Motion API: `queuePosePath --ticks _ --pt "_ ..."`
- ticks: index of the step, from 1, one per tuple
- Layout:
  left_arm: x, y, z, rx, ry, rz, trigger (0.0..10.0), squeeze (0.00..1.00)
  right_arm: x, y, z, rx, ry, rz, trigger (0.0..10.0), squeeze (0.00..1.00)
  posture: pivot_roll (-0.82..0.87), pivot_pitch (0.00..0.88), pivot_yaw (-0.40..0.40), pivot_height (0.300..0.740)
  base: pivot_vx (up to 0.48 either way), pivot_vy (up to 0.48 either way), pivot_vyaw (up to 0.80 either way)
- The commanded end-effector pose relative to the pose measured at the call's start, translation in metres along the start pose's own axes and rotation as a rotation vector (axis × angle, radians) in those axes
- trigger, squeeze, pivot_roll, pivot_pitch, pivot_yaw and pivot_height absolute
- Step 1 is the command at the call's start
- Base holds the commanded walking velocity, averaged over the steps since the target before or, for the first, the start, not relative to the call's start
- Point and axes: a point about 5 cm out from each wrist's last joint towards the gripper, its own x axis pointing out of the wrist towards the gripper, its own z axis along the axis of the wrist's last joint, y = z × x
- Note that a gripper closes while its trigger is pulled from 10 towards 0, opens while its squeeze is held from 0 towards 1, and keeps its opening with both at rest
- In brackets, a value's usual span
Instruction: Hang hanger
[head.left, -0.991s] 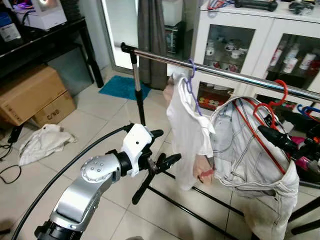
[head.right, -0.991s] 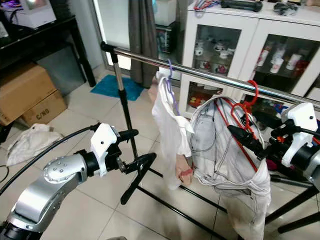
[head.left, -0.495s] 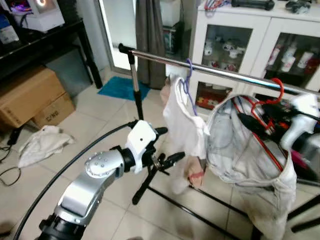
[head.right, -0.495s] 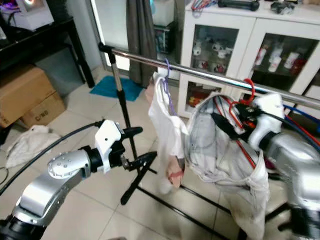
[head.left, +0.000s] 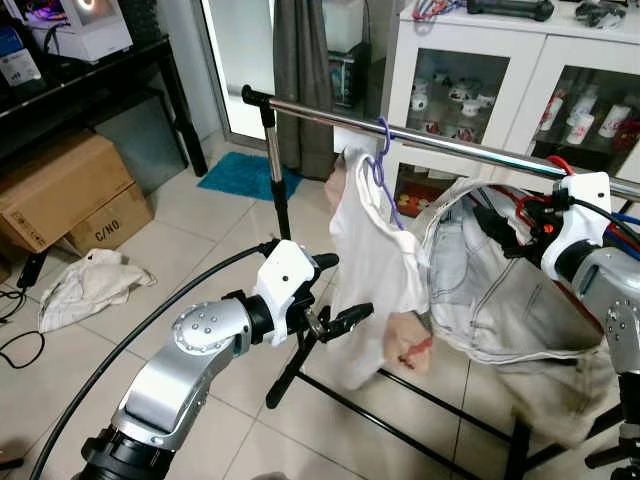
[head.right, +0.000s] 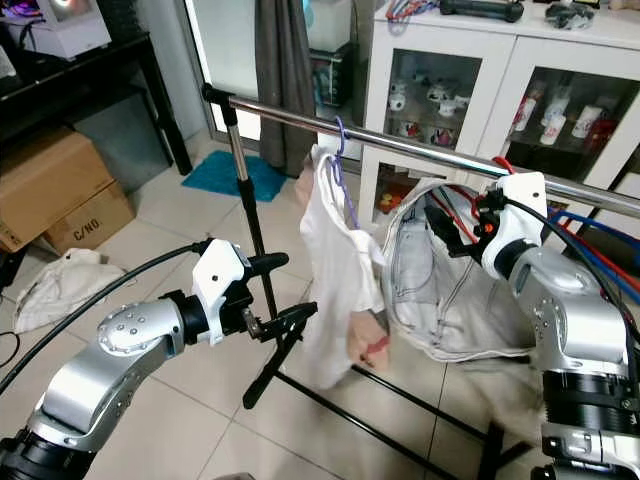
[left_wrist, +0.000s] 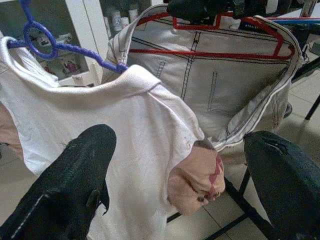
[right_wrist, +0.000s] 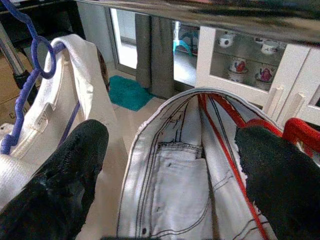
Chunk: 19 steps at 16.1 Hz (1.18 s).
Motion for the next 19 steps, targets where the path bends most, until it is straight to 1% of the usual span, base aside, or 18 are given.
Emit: queuePosePath --ticks 1,2,3,4,5,7,8,10,11,12,13,16,18,19 --pt "-0.001 0.003 0.0 0.016 0.009 0.005 10.0 0.9 -0.012 0.0 0.006 -0.023 -0.021 0.083 10.0 0.0 0.1 0.0 0.056 0.74 0.0 0.0 0.0" --pt "-0.002 0.003 0.0 0.016 0.01 0.008 10.0 0.9 -0.018 0.001 0.006 -0.036 -0.02 0.136 10.0 0.0 0.1 0.0 0.056 0.74 0.0 0.0 0.0" --pt "-0.003 0.003 -0.001 0.016 0.012 0.01 10.0 0.9 -0.031 0.004 0.004 -0.062 -0.018 0.234 10.0 0.0 0.1 0.0 0.056 0.74 0.0 0.0 0.0" --pt "-0.003 0.002 -0.001 0.016 0.013 0.009 10.0 0.9 -0.039 0.004 0.001 -0.078 -0.011 0.272 10.0 0.01 0.09 0.0 0.059 0.74 0.0 0.0 0.0" --pt "-0.004 0.002 -0.002 0.015 0.014 0.008 10.0 0.9 -0.049 0.001 -0.002 -0.087 0.003 0.297 10.0 1.0 0.09 0.0 0.062 0.74 0.0 0.0 0.0" --pt "-0.003 0.001 -0.002 0.014 0.014 0.0 10.0 0.9 -0.072 -0.008 -0.008 -0.103 0.04 0.328 10.0 1.0 0.08 0.0 0.073 0.74 0.0 0.0 0.0" --pt "-0.002 0.001 -0.002 0.016 0.013 -0.005 10.0 0.9 -0.08 -0.017 -0.008 -0.121 0.048 0.28 10.0 1.0 0.08 0.0 0.076 0.74 0.0 0.0 0.0" --pt "-0.001 0.001 -0.002 0.018 0.012 -0.01 10.0 0.9 -0.084 -0.035 -0.002 -0.116 0.015 0.153 10.0 1.0 0.07 0.0 0.08 0.74 0.0 0.0 0.0" --pt "-0.001 0.001 -0.002 0.018 0.011 -0.012 10.0 0.9 -0.083 -0.042 0.004 -0.123 -0.026 0.093 10.0 1.0 0.07 0.0 0.08 0.74 0.0 0.0 0.0" --pt "-0.001 0.001 -0.001 0.02 0.01 -0.013 10.0 0.9 -0.083 -0.049 0.007 -0.109 -0.063 0.065 10.0 1.0 0.07 0.0 0.076 0.74 0.0 0.0 0.0" --pt "-0.001 0.001 -0.001 0.021 0.008 -0.011 10.0 0.9 -0.083 -0.049 0.012 -0.117 -0.082 0.065 10.0 1.0 0.08 0.0 0.075 0.74 0.0 0.0 0.0" --pt "-0.001 0.002 -0.001 0.023 0.01 -0.007 10.0 0.9 -0.069 -0.047 0.009 -0.117 -0.072 0.064 10.0 1.0 0.08 0.0 0.072 0.74 0.0 0.0 0.0" --pt "-0.001 0.003 -0.001 0.023 0.008 -0.005 10.0 0.9 -0.046 -0.032 0.005 -0.103 -0.05 0.088 10.0 1.0 0.08 0.0 0.068 0.74 0.0 0.0 0.0" --pt "0.0 0.003 -0.001 0.024 0.008 -0.004 10.0 0.9 -0.037 -0.027 0.002 -0.103 -0.038 0.09 10.0 1.0 0.09 0.0 0.066 0.74 0.0 0.0 0.0"
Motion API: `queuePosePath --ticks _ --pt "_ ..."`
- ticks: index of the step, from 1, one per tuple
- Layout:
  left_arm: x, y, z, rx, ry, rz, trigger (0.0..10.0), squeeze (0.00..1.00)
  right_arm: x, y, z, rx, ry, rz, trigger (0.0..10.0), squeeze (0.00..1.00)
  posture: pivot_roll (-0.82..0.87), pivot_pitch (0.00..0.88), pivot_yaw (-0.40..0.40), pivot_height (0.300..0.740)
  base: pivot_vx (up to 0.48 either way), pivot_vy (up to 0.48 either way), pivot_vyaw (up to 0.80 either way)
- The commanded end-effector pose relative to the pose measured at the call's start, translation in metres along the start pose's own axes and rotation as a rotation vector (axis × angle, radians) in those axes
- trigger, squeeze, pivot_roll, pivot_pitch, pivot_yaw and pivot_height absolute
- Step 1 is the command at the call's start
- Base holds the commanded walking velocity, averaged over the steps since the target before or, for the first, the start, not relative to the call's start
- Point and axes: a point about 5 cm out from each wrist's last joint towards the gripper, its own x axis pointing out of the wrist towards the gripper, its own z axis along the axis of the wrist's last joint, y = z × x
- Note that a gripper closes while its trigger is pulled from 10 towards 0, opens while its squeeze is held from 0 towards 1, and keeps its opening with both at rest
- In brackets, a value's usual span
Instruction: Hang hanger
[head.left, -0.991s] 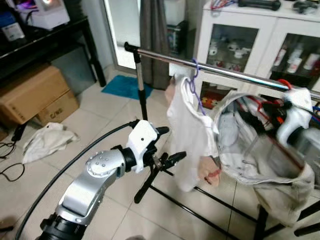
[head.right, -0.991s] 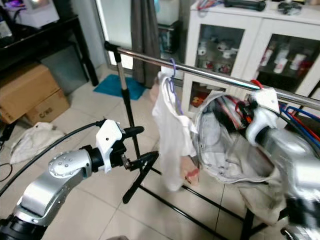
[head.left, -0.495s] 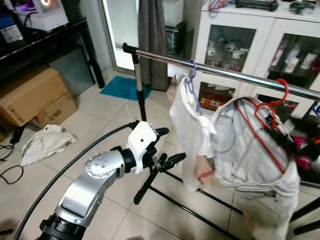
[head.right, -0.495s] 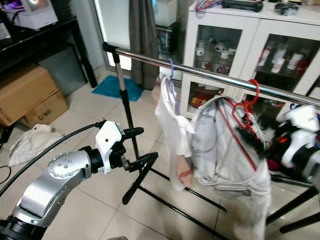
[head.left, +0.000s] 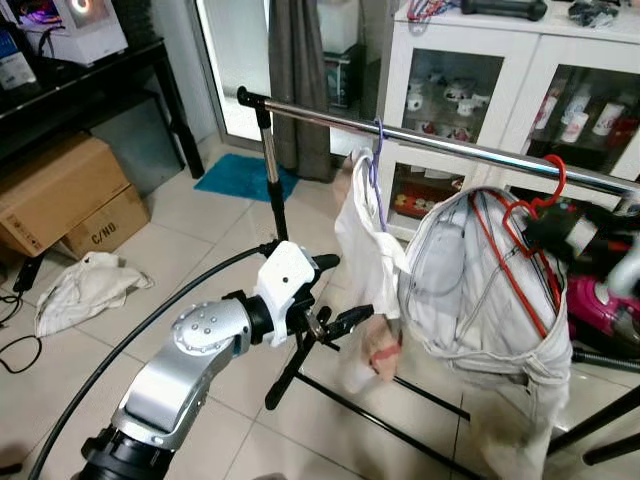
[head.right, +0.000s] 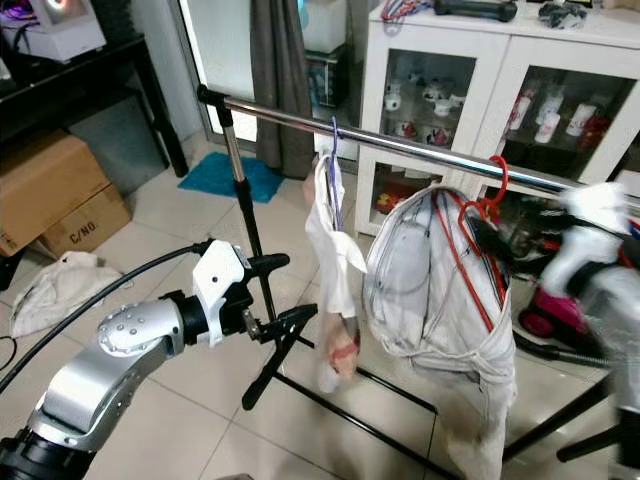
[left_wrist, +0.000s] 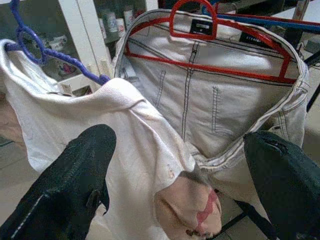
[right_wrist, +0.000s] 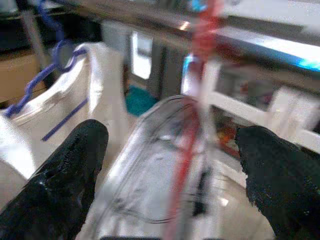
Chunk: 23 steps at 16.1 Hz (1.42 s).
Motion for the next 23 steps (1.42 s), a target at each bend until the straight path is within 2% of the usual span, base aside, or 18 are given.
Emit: queuePosePath --ticks 1,4,7,9,10,11,12,13,14,23 --pt "0.0 0.003 0.001 0.017 0.009 0.008 10.0 0.89 0.013 0.0 -0.004 -0.002 0.027 -0.042 10.0 1.0 0.09 0.0 0.063 0.74 0.0 0.0 0.0" --pt "0.0 0.003 0.001 0.017 0.01 0.012 10.0 0.9 0.028 -0.007 -0.009 0.03 0.042 -0.129 10.0 1.0 0.1 0.0 0.06 0.74 0.0 0.0 0.0" --pt "0.0 0.003 0.0 0.014 0.01 0.013 10.0 0.9 0.036 -0.018 -0.005 0.043 0.037 -0.214 10.0 1.0 0.1 0.0 0.058 0.74 0.0 0.0 0.0" --pt "0.0 0.003 0.001 0.014 0.009 0.012 10.0 0.9 0.039 -0.02 -0.003 0.051 0.027 -0.222 10.0 0.98 0.1 0.0 0.06 0.74 0.0 0.0 0.0" --pt "0.0 0.003 0.001 0.014 0.009 0.011 10.0 0.9 0.041 -0.019 -0.003 0.056 0.02 -0.217 10.0 0.7 0.1 0.0 0.06 0.74 0.0 0.0 0.0" --pt "0.001 0.003 0.001 0.015 0.008 0.01 10.0 0.9 0.044 -0.016 -0.003 0.056 0.014 -0.201 10.0 0.0 0.09 0.0 0.063 0.74 0.0 0.0 0.0" --pt "0.001 0.003 0.001 0.015 0.007 0.009 10.0 0.9 0.045 -0.015 -0.003 0.057 0.014 -0.199 5.4 0.0 0.09 0.0 0.063 0.74 0.0 0.0 0.0" --pt "0.002 0.003 0.002 0.016 0.006 0.006 10.0 0.9 0.047 -0.015 -0.005 0.057 0.016 -0.201 1.4 0.0 0.09 0.0 0.064 0.74 0.0 0.0 0.0" --pt "0.002 0.003 0.002 0.016 0.005 0.006 10.0 0.89 0.048 -0.015 -0.006 0.06 0.017 -0.207 0.0 0.0 0.09 0.0 0.064 0.74 0.0 0.0 0.0" --pt "0.003 0.004 0.002 0.016 0.005 0.004 10.0 0.9 0.055 -0.013 -0.013 0.13 0.014 -0.194 0.0 0.0 0.1 0.0 0.06 0.74 0.0 0.0 0.0"
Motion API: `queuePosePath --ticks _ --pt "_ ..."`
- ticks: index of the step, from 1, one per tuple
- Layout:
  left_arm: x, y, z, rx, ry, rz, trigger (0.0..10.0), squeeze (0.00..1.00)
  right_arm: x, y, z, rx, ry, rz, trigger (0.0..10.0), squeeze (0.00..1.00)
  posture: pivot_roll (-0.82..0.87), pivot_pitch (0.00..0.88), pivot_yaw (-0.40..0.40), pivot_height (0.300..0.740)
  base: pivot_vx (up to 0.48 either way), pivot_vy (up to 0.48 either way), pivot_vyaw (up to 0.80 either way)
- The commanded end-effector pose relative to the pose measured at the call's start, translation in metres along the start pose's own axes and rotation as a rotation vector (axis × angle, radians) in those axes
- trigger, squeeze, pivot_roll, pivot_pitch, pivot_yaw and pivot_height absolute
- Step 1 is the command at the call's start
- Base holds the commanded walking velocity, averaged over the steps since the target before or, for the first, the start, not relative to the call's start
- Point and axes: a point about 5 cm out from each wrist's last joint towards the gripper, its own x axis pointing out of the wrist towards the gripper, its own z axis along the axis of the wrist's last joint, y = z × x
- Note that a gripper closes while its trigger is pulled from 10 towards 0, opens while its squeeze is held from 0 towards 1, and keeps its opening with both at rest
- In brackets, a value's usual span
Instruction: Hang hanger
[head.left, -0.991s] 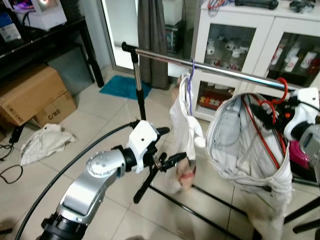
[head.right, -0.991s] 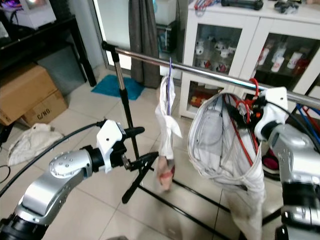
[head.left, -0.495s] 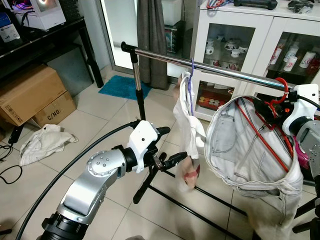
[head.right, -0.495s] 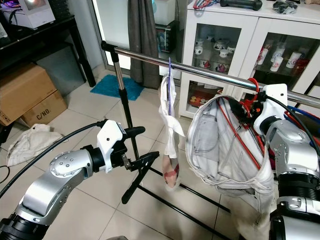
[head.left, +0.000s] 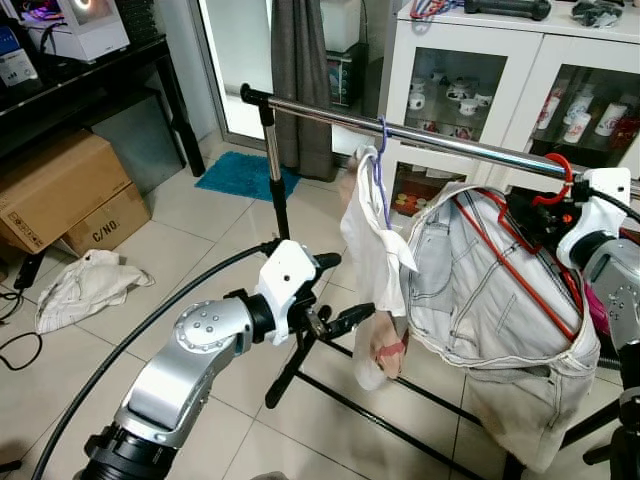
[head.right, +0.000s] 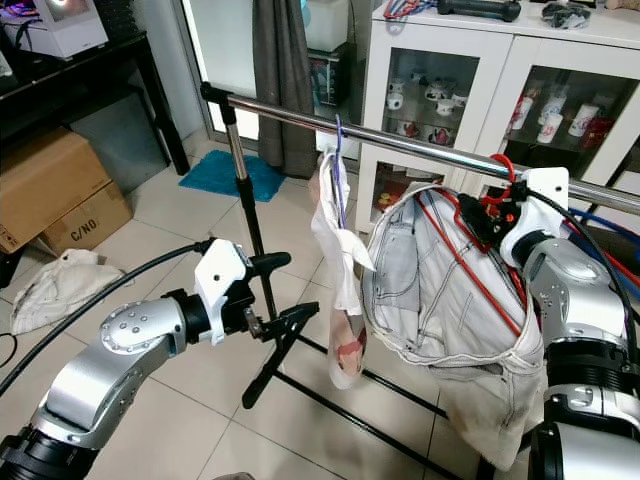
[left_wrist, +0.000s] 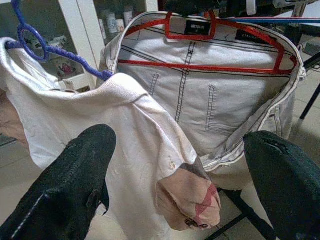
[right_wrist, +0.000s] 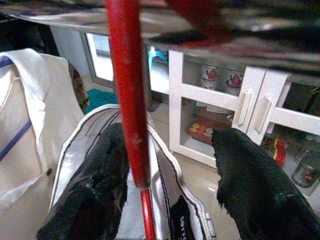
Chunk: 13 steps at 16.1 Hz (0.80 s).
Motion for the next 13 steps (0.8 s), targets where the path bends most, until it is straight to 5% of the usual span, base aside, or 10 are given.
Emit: queuePosePath --ticks 1,13 --pt "0.0005 0.0035 0.002 0.021 0.009 0.006 10.0 0.9 0.0024 0.0016 -0.003 0.025 0.009 0.005 0.0 0.0 0.1 0.0 0.06 0.74 0.0 0.0 0.0" --pt "0.0003 0.0043 0.0025 0.026 0.009 0.01 10.0 0.9 0.0052 0.0008 -0.0049 0.062 0.004 -0.004 0.0 0.0 0.1 0.0 0.06 0.74 0.0 0.0 0.0"
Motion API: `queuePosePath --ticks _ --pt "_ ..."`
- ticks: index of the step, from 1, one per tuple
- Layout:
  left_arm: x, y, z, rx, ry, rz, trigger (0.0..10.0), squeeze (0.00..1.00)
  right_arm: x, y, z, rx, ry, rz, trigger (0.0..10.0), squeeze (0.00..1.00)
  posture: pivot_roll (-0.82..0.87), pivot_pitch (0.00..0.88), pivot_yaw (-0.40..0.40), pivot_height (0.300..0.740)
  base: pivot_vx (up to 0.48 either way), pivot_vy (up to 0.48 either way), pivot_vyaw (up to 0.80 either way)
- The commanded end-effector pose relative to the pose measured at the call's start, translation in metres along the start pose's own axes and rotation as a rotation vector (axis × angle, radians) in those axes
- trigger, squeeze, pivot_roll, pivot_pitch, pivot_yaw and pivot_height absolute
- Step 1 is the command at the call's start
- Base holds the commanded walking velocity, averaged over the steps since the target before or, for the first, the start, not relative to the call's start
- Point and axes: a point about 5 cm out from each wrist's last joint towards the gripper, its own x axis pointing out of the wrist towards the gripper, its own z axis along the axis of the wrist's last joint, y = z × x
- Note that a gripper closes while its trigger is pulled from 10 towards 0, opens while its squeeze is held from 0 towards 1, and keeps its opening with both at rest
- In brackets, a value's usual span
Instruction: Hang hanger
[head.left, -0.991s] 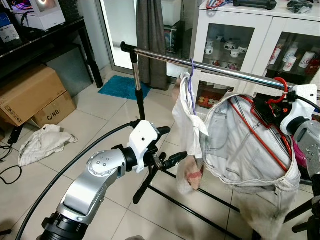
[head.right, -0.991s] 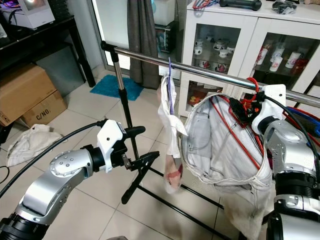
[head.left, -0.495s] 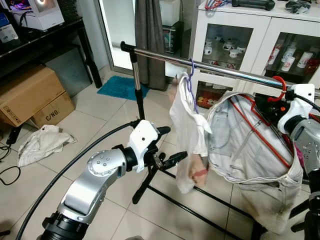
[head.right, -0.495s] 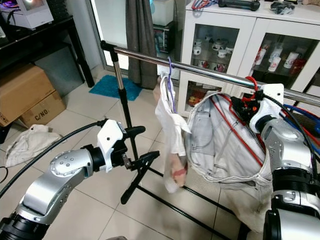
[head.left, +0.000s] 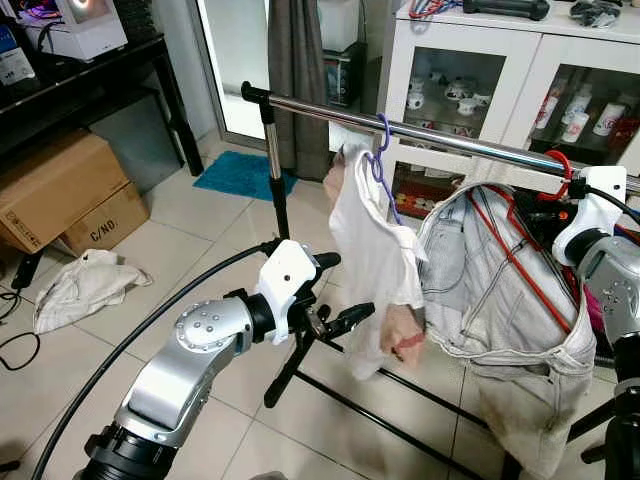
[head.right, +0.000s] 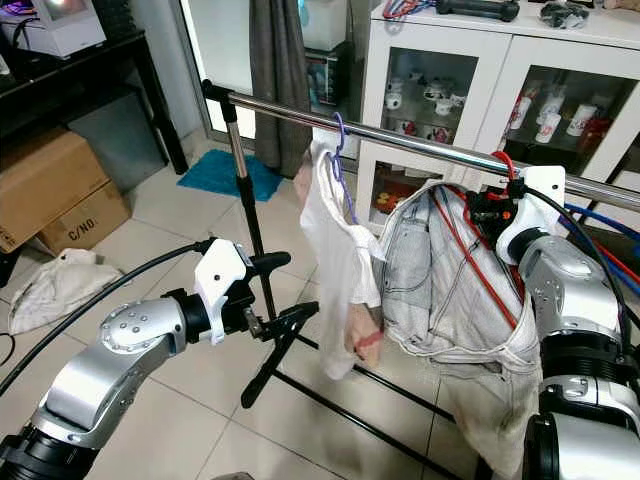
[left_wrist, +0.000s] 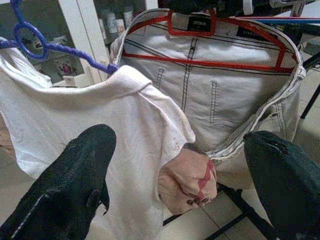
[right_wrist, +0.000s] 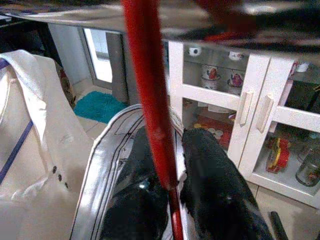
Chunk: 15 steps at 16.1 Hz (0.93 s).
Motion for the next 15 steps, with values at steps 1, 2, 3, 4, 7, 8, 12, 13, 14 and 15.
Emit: queuePosePath --ticks 1,2,3,4,7,8,12,13,14,15 --pt "0.0 0.004 0.002 0.022 0.007 0.008 10.0 0.9 0.0 0.0 -0.005 0.042 0.006 -0.003 0.0 0.0 0.1 0.0 0.06 0.74 0.0 0.0 0.0" --pt "0.0 0.004 0.002 0.022 0.008 0.008 10.0 0.9 0.0 0.001 -0.006 0.047 0.004 0.004 0.0 0.0 0.1 0.0 0.059 0.74 0.0 0.0 0.0" --pt "-0.001 0.003 0.002 0.022 0.009 0.009 10.0 0.9 -0.001 0.003 -0.007 0.049 0.001 0.011 0.0 0.0 0.1 0.0 0.059 0.74 0.0 0.0 0.0" --pt "-0.001 0.003 0.001 0.023 0.009 0.01 10.0 0.9 -0.002 0.003 -0.006 0.049 -0.004 0.014 0.0 0.0 0.1 0.0 0.058 0.74 0.0 0.0 0.0" --pt "-0.004 0.001 -0.001 0.02 0.012 0.031 10.0 0.9 -0.01 0.005 0.005 0.042 -0.063 0.028 0.0 0.0 0.1 0.0 0.054 0.74 0.0 0.0 0.0" --pt "-0.004 0.002 -0.002 0.017 0.014 0.042 10.0 0.89 -0.011 0.006 0.008 0.039 -0.073 0.031 0.0 0.0 0.1 0.0 0.054 0.74 0.0 0.0 0.0" --pt "-0.007 0.004 -0.006 0.014 0.011 0.131 10.0 0.87 -0.021 0.01 0.018 0.01 -0.123 0.037 0.0 0.0 0.09 0.0 0.051 0.74 0.0 0.0 0.0" --pt "-0.008 0.004 -0.006 0.009 0.007 0.149 10.0 0.86 -0.024 0.012 0.023 0.007 -0.15 0.043 0.0 0.0 0.09 0.0 0.049 0.74 0.0 0.0 0.0" --pt "-0.009 0.005 -0.008 0.002 0.018 0.186 10.0 0.83 -0.026 0.013 0.03 -0.009 -0.189 0.044 0.0 0.0 0.09 0.0 0.046 0.74 0.0 0.0 0.0" --pt "-0.01 0.005 -0.008 0.008 0.02 0.203 10.0 0.65 -0.029 0.014 0.037 -0.026 -0.227 0.047 0.0 0.0 0.1 0.0 0.044 0.74 0.0 0.0 0.0"
